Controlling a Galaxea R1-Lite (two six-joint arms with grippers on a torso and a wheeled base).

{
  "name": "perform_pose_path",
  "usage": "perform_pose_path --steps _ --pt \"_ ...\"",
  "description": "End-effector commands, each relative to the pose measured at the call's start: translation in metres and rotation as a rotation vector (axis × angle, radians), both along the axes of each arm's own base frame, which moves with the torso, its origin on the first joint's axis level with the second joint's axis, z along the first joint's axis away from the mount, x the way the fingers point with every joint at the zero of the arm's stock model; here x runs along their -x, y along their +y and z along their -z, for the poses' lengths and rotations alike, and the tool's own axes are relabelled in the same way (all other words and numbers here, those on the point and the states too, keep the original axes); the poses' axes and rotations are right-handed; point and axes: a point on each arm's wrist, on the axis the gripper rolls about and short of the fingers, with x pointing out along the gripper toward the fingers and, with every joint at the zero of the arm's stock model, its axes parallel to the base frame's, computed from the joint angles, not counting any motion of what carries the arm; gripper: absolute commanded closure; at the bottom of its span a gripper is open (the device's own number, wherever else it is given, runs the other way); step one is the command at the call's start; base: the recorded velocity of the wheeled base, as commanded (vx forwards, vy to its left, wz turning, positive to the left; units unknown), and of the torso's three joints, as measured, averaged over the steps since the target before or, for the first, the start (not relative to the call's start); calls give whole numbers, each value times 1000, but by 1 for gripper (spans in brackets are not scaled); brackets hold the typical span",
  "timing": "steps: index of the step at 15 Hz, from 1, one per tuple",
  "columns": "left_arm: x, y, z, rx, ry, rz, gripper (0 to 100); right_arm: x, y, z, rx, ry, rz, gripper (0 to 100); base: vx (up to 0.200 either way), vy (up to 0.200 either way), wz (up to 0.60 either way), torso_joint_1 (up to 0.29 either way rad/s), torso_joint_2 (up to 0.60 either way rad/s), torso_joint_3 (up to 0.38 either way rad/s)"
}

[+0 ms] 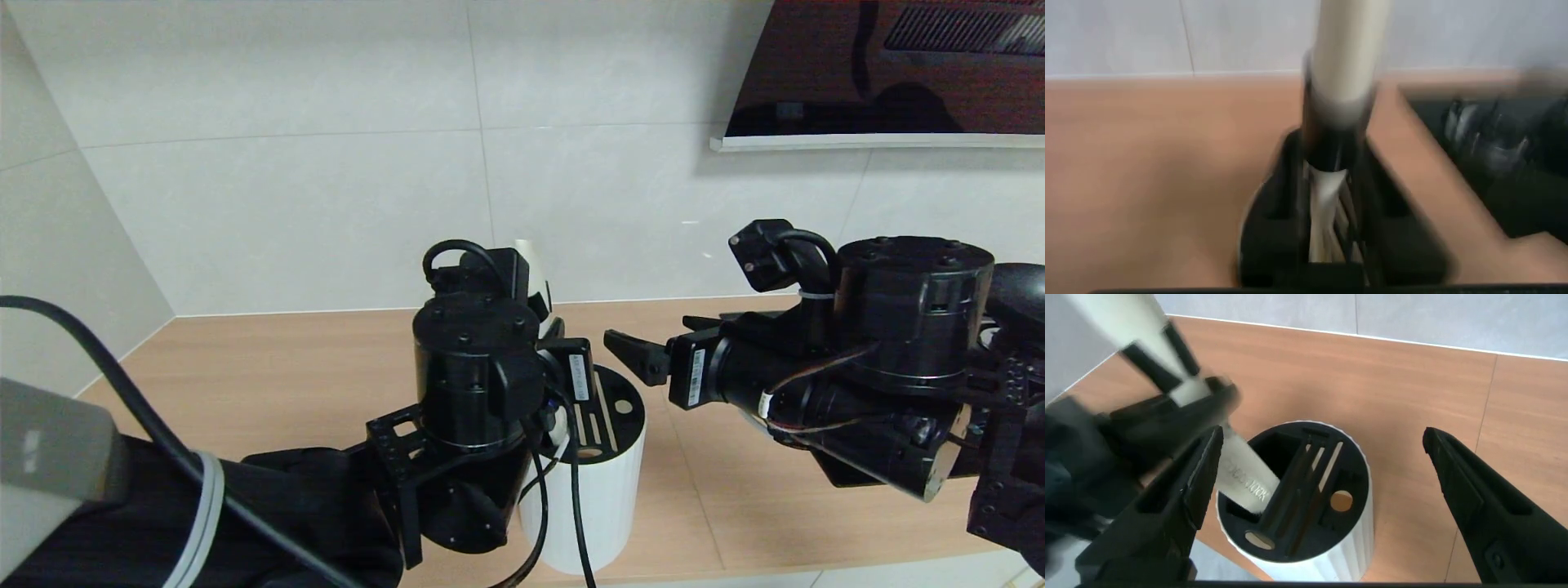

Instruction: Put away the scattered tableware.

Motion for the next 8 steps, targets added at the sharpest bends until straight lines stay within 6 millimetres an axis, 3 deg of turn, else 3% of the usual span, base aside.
perform_pose_path --steps 1,4,8 --pt "2 1 -7 22 -16 0 100 -1 1 2 5 5 -1 0 0 0 0 0 0 0" --pt "5 3 -15 39 -30 3 100 -2 2 4 8 8 -1 0 0 0 0 0 0 0" --pt "10 -2 -4 11 -7 25 100 -1 2 4 9 9 -1 0 0 0 0 0 0 0"
